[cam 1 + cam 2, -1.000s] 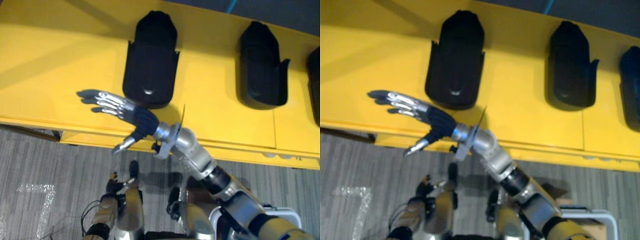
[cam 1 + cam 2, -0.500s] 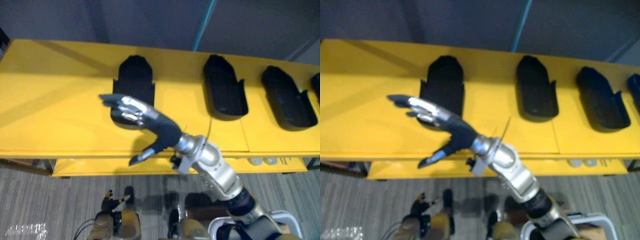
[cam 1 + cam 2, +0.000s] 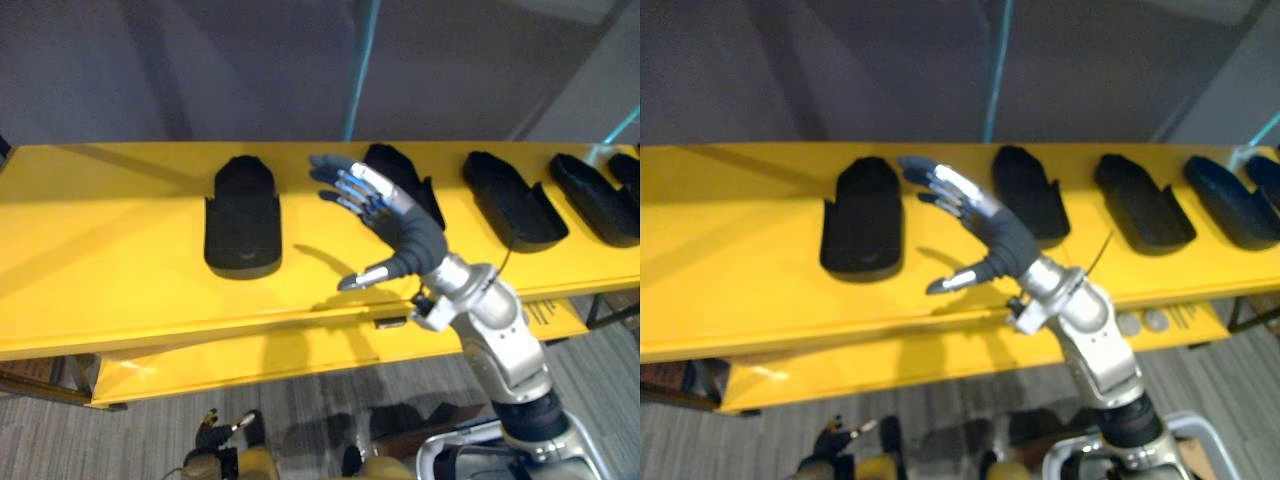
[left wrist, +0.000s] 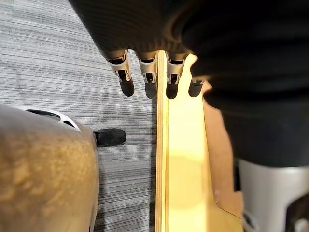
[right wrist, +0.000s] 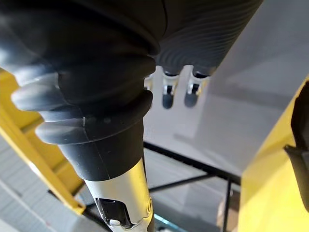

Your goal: Walk over and take plastic housings, then place them on the shelf

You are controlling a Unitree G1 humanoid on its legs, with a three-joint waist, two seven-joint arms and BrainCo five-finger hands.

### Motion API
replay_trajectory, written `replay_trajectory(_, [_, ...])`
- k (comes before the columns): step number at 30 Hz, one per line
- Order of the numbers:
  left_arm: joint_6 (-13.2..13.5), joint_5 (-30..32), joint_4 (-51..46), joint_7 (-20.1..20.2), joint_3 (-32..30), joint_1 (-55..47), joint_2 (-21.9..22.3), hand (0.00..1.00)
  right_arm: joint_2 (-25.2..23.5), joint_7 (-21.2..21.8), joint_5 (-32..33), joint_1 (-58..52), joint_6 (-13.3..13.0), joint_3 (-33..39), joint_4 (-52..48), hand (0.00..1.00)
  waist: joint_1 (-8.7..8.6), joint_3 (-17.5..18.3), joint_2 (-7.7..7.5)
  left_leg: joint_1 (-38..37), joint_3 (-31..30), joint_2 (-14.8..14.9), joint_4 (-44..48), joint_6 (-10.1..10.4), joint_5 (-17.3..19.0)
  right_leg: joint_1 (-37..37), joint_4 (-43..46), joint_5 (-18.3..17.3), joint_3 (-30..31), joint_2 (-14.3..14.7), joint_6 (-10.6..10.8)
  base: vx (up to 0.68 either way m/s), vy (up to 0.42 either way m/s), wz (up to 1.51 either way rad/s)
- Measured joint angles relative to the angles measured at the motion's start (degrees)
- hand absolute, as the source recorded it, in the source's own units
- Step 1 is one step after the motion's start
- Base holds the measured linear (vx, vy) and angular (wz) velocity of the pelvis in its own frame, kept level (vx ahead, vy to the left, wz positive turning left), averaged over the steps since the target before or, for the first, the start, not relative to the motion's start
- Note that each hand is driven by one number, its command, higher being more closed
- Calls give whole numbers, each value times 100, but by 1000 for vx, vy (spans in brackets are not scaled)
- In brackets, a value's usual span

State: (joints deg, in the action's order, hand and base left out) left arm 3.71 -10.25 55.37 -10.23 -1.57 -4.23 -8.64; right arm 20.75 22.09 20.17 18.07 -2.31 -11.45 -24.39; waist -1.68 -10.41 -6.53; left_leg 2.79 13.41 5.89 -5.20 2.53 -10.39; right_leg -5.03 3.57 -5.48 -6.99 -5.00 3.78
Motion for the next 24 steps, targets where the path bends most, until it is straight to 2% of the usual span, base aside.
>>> replay_trajectory(2, [12, -1, 8, 20, -9, -21, -5, 0, 6, -129, -174, -41, 7, 269, 0, 0, -10, 51, -28, -5, 40, 1, 0, -1, 2, 0, -22, 20, 47, 3, 1, 2, 14, -9])
replay_trajectory(4, [108, -2, 52, 40, -66, -39, -7, 0, 109, -474, -438, -165, 14, 854, 2, 0, -29, 84, -63, -53, 150, 9, -1, -2, 20, -1, -42, 54, 112, -5, -7, -11, 23, -20])
replay_trajectory(7, [130, -7, 187, 56, -96, -74, -35, 0, 438, -967, -562, -531, 32, 1849, 5, 0, -155, 199, -75, -69, 278, 12, -3, 11, 51, 66, -50, 82, 249, -7, -11, -11, 26, -22])
replay_trajectory(11, [127, -5, 215, 133, -236, -325, -66, 0, 732, -1531, -795, -1253, 28, 3143, 29, 0, -486, 426, -56, -78, 423, 24, -5, 8, 58, 146, -63, 106, 400, 4, -9, 8, 15, -20])
replay_trajectory(14, [128, 7, 257, 176, -262, -447, -88, 0, 811, -1907, -800, -1711, -24, 3724, 99, 0, -670, 546, -22, -130, 589, 56, -7, 28, 73, 182, -105, 162, 557, 16, 4, 16, -1, -28])
replay_trajectory(15, [128, 7, 258, 176, -263, -448, -88, 0, 811, -1913, -800, -1719, -26, 3730, 102, 0, -676, 547, -22, -133, 593, 57, -7, 29, 73, 182, -105, 164, 560, 16, 4, 5, 8, -31])
replay_trajectory(16, [128, 17, 338, 185, -315, -487, -91, 0, 812, -2102, -806, -1899, -54, 3969, 282, 0, -772, 597, -9, -175, 670, 59, -9, 27, 90, 178, -129, 181, 644, 12, 4, 2, 17, -26])
replay_trajectory(17, [126, 34, 407, 196, -396, -507, -88, 0, 811, -2208, -806, -2029, -83, 4124, 389, 0, -853, 638, -25, -195, 750, 60, -9, 26, 102, 196, -132, 187, 702, 9, 7, 6, 16, -32])
replay_trajectory(24, [119, 186, 416, 270, -546, -666, -113, 0, 807, -2702, -796, -2426, -137, 4668, 715, 0, -1139, 833, -136, -280, 1047, 60, -12, 45, 178, 287, -121, 220, 971, -6, -18, -9, 23, -21])
